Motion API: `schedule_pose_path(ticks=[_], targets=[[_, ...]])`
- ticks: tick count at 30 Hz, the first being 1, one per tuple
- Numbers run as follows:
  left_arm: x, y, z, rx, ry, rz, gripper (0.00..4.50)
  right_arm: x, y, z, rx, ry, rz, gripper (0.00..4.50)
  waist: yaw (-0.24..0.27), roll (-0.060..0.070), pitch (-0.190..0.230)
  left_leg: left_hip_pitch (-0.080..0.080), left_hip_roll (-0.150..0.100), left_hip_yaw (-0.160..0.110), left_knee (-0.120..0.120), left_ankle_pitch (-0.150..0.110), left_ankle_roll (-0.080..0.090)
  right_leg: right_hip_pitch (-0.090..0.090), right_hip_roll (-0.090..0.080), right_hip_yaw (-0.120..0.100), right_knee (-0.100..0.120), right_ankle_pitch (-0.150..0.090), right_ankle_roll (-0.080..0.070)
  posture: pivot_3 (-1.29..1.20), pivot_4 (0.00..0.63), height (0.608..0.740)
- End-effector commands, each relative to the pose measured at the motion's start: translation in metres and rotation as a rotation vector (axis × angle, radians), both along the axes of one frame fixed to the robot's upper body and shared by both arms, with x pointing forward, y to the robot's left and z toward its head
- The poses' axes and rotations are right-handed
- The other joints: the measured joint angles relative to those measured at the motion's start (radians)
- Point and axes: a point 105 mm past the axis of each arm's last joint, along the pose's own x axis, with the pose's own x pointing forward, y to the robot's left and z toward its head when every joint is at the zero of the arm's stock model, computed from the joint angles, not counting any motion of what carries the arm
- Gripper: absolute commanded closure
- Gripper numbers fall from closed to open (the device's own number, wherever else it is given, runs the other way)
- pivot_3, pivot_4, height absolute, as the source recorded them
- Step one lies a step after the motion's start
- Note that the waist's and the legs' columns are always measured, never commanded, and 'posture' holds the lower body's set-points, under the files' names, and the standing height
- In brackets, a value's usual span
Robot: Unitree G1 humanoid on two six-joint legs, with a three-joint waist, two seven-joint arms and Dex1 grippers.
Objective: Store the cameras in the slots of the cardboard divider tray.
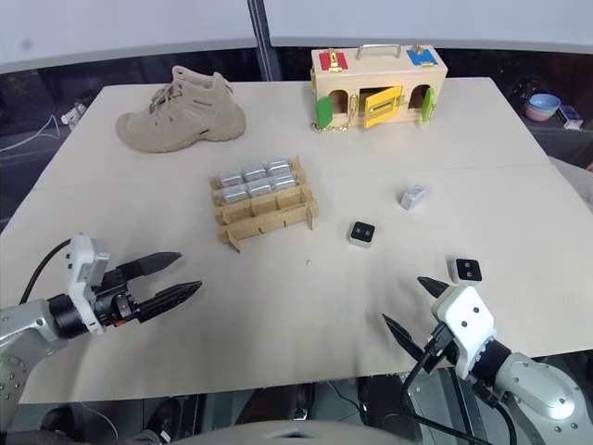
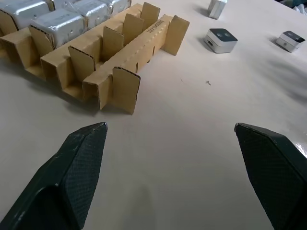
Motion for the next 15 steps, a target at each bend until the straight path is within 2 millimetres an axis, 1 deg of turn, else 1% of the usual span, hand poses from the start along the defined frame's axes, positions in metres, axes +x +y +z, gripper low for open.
schedule_pose_path(ticks=[1, 3, 5, 10, 12, 15], targets=[[0.005, -0.001, 0.014, -0.003, -0.071, -0.012, 0.08, 0.005, -0.002, 0.009, 0.019, -0.065, -0.043, 0.0, 0.0, 0.0, 0.0, 0.0, 0.0, 0.0, 0.0, 0.0, 0.0, 0.0, 0.0, 0.0, 0.0, 0.0, 0.0, 0.0, 0.15, 0.74], [0.012, -0.007, 0.022, -0.025, -0.141, -0.013, 0.08, 0.014, -0.005, 0.011, 0.046, -0.102, -0.117, 0.0, 0.002, -0.001, 0.0, 0.0, 0.0, 0.0, 0.0, 0.0, 0.0, 0.0, 0.0, 0.0, 0.0, 0.0, 0.001, 0.0, 0.15, 0.74], [0.016, -0.012, 0.026, -0.055, -0.173, -0.019, 0.08, 0.02, -0.004, 0.012, 0.057, -0.121, -0.151, 0.0, 0.001, 0.0, 0.0, 0.0, 0.0, -0.001, 0.0, 0.0, 0.0, 0.0, -0.001, -0.001, 0.0, -0.001, 0.002, 0.0, 0.15, 0.74], [0.018, -0.028, 0.036, -0.102, -0.214, -0.106, 0.08, 0.03, -0.011, 0.019, 0.057, -0.172, -0.258, 0.0, 0.0, 0.0, 0.0, 0.0, 0.0, 0.0, 0.0, 0.0, 0.0, 0.0, 0.0, -0.001, 0.001, 0.0, 0.0, 0.0, 0.15, 0.74], [0.016, -0.034, 0.041, -0.139, -0.193, -0.156, 0.08, 0.035, -0.022, 0.024, 0.07, -0.186, -0.344, 0.0, 0.0, 0.0, 0.0, 0.0, 0.0, 0.0, 0.0, 0.001, -0.001, 0.0, 0.0, -0.001, 0.001, 0.001, -0.001, 0.0, 0.15, 0.74], [0.003, -0.049, 0.048, -0.146, -0.184, -0.327, 0.08, 0.039, -0.05, 0.027, 0.064, -0.188, -0.549, 0.0, 0.0, 0.0, 0.0, 0.0, -0.001, 0.0, 0.0, 0.001, -0.002, 0.0, 0.0, -0.001, 0.0, 0.001, -0.001, 0.0, 0.15, 0.74]])
